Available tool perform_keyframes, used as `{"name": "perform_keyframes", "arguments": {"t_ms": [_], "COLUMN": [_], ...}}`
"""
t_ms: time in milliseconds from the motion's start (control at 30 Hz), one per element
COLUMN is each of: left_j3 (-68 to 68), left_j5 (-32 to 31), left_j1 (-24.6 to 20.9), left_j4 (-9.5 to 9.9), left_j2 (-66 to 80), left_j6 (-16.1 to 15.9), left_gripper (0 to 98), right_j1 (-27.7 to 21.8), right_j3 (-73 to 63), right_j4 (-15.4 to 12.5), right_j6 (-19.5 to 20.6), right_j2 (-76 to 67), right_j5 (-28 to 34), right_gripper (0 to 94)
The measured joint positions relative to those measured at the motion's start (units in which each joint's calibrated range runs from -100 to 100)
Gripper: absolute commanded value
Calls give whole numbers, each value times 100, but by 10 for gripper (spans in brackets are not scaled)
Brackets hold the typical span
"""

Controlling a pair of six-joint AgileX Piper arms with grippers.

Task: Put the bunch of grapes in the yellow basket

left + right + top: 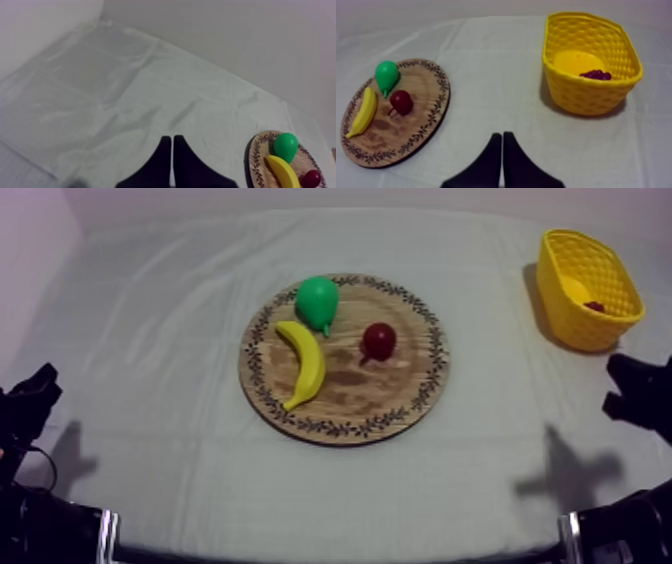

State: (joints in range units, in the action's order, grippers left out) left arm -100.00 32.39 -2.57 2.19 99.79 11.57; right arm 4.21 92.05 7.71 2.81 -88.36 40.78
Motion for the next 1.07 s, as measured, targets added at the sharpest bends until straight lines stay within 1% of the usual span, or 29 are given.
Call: {"name": "perform_keyframes", "arguments": {"t_ms": [133,233,267,333,400,467,533,600,667,800,933,1067], "left_j3": [0,0,0,0,0,0,0,0,0,0,0,0], "left_j5": [0,0,0,0,0,0,0,0,0,0,0,0], "left_j1": [0,0,0,0,0,0,0,0,0,0,0,0], "left_j4": [0,0,0,0,0,0,0,0,0,0,0,0], "left_j2": [0,0,0,0,0,0,0,0,0,0,0,0], "left_j6": [0,0,0,0,0,0,0,0,0,3,3,3], "left_gripper": [1,1,1,1,1,1,1,1,1,1,1,1], "right_j1": [-40,-96,-114,-129,-129,-133,-148,-202,-274,-477,-587,-601], "right_j3": [560,695,703,740,754,762,769,774,774,774,774,774], "right_j4": [-24,-205,-315,-564,-740,-828,-859,-865,-873,-878,-883,-890], "right_j6": [-3,-104,-181,-362,-642,-952,-1255,-1468,-1598,-1671,-1500,-1485], "right_j2": [-396,-578,-625,-691,-724,-731,-731,-736,-736,-736,-736,-736], "right_j5": [-96,-88,-101,-159,-347,-395,-387,-387,-387,-387,-387,-387], "right_gripper": [5,5,4,4,4,4,4,4,4,4,4,4]}}
